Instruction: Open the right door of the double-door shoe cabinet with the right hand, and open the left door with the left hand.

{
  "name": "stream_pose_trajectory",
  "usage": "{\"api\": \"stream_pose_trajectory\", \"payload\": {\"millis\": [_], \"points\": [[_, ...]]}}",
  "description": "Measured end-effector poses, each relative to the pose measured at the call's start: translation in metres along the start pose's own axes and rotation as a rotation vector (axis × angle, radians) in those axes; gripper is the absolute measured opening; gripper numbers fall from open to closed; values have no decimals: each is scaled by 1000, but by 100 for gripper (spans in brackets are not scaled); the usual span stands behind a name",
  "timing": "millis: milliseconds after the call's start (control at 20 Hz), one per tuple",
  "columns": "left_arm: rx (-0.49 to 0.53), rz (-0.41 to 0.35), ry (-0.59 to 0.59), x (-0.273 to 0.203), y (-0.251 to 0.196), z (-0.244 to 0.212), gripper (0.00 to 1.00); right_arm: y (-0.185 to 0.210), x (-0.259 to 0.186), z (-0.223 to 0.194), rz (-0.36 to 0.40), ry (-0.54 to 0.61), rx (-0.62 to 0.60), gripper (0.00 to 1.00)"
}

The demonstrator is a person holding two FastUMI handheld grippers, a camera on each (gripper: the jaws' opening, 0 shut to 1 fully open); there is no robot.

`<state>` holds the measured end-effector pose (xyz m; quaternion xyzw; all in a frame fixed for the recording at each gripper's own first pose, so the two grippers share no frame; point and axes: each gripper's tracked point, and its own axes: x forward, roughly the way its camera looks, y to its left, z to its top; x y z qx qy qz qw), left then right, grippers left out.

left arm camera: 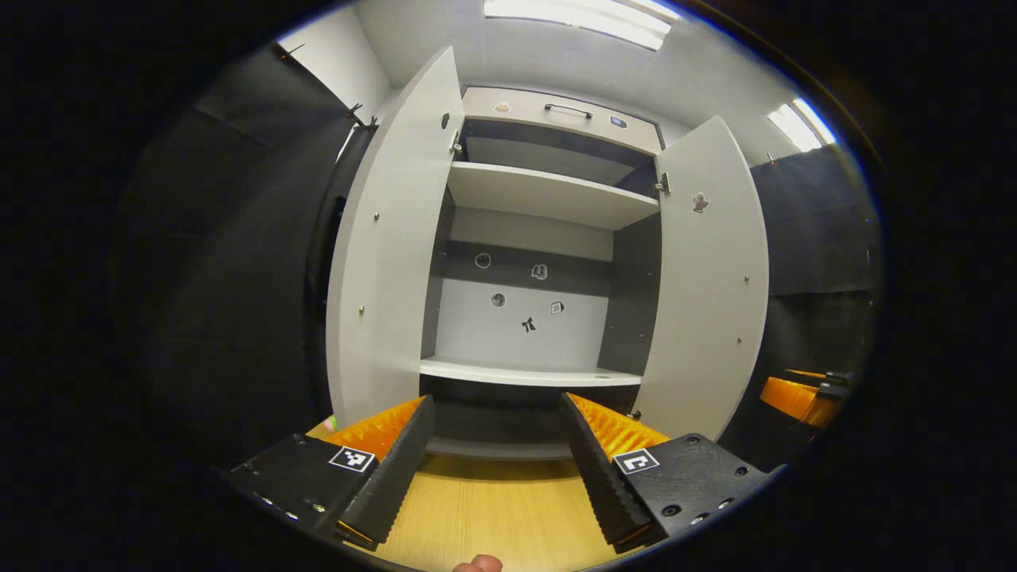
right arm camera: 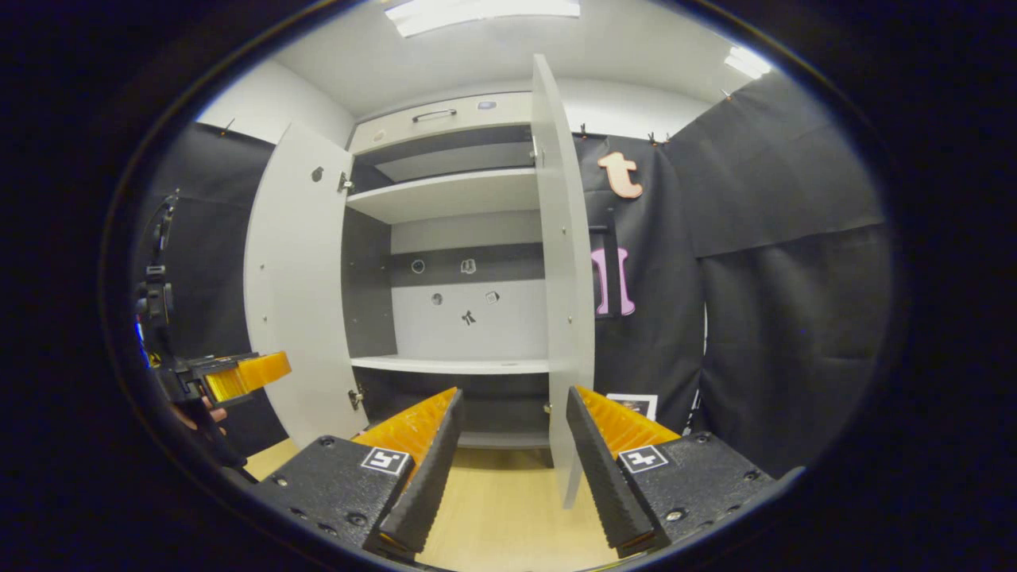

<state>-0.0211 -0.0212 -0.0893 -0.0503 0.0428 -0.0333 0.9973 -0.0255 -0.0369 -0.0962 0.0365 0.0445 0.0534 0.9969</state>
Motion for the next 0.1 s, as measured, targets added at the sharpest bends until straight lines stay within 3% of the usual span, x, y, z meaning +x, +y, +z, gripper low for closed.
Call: {"api": "stream_pose_trajectory", "payload": {"millis": [50,100], "points": [[7,4,-12,-1,0,3,93,0,0,-1,6,2,4,77],[12,9,-22,-2,0,6,93,0,1,-1,10,5,3,82]]}}
